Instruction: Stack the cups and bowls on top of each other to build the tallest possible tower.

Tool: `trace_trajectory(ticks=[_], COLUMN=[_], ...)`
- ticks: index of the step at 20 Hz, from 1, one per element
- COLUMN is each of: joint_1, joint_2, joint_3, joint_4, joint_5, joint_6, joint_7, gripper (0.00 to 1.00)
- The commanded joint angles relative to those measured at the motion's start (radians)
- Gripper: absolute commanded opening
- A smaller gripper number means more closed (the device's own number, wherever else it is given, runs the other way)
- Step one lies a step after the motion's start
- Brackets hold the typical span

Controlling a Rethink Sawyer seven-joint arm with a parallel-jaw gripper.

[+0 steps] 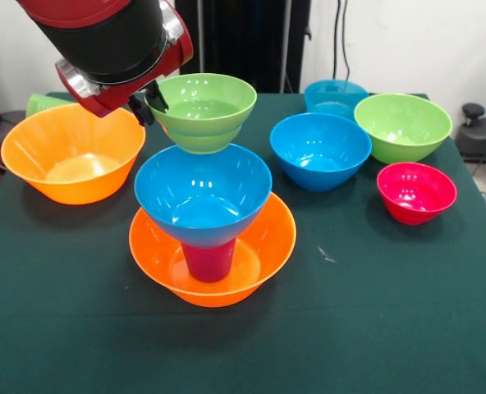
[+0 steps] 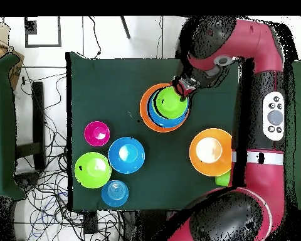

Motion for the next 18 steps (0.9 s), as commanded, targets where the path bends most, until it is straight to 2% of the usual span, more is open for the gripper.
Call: trace_trajectory(ticks=[1, 14, 18], joint_1=[0.022, -0.012, -0.011], joint_2=[0.014, 0.012, 0.026], joint_3=[-0.034, -0.044, -0.043], joint_4=[-0.025, 0.054, 0.05], joint_5=[-0.075, -0.056, -0.061], joint_6=[-0.001, -0.1, -0.121], joint_7=[-0.309, -0.298, -0.298], gripper=[0.0, 0.0, 0.0])
